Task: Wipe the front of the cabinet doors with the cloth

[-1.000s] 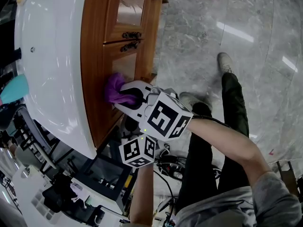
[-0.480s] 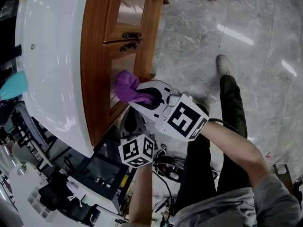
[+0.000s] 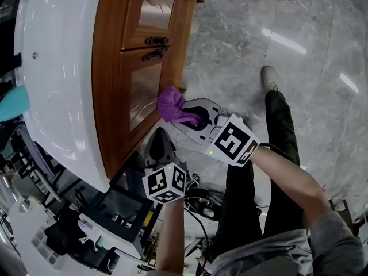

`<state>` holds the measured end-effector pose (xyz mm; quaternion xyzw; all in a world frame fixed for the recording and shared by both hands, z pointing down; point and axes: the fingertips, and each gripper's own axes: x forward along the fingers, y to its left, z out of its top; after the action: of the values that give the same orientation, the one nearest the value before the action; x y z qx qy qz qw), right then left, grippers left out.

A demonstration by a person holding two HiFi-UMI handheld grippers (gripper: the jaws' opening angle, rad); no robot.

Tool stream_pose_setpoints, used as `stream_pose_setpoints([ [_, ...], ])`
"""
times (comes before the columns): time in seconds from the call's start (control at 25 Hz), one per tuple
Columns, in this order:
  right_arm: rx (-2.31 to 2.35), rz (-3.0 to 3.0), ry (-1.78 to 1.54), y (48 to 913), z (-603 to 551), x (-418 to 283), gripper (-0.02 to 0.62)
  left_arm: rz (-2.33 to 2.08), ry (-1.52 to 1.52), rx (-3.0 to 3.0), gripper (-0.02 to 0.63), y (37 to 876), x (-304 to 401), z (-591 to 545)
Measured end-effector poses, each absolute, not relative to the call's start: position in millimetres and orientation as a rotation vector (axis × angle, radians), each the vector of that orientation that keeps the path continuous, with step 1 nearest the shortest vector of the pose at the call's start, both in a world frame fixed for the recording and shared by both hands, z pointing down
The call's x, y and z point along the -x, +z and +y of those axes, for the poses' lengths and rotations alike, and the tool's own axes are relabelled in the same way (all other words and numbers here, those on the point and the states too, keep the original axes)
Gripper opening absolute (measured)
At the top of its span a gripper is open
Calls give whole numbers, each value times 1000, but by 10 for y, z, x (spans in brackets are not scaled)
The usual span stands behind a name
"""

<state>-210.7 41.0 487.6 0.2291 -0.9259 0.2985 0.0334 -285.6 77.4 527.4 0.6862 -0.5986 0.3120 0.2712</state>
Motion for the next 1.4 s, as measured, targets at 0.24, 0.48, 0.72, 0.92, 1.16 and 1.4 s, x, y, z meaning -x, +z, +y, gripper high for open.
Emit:
stream_pose_setpoints([
  [0.24, -673, -2717, 958, 5522, 654, 2135, 61, -1602, 841, -1848, 8, 5352, 2906, 774],
  [0.48, -657, -2640, 1007, 5949, 809, 2280, 61, -1593, 850, -1848, 8, 5399, 3006, 794],
  [0.72, -653, -2597, 1039, 6277, 891, 2514, 61, -1578, 849, -1847, 8, 5505, 3091, 861],
  [0.92, -626, -2579, 1071, 6459, 949, 2744, 61, -1558, 843, -1840, 8, 5601, 3122, 939],
  [1.16, -609, -2561, 1119, 6639, 1013, 3000, 61, -1535, 826, -1840, 8, 5663, 3115, 1010],
  [1.4, -616, -2559, 1142, 6718, 1000, 3168, 61, -1527, 822, -1838, 8, 5716, 3204, 1030],
])
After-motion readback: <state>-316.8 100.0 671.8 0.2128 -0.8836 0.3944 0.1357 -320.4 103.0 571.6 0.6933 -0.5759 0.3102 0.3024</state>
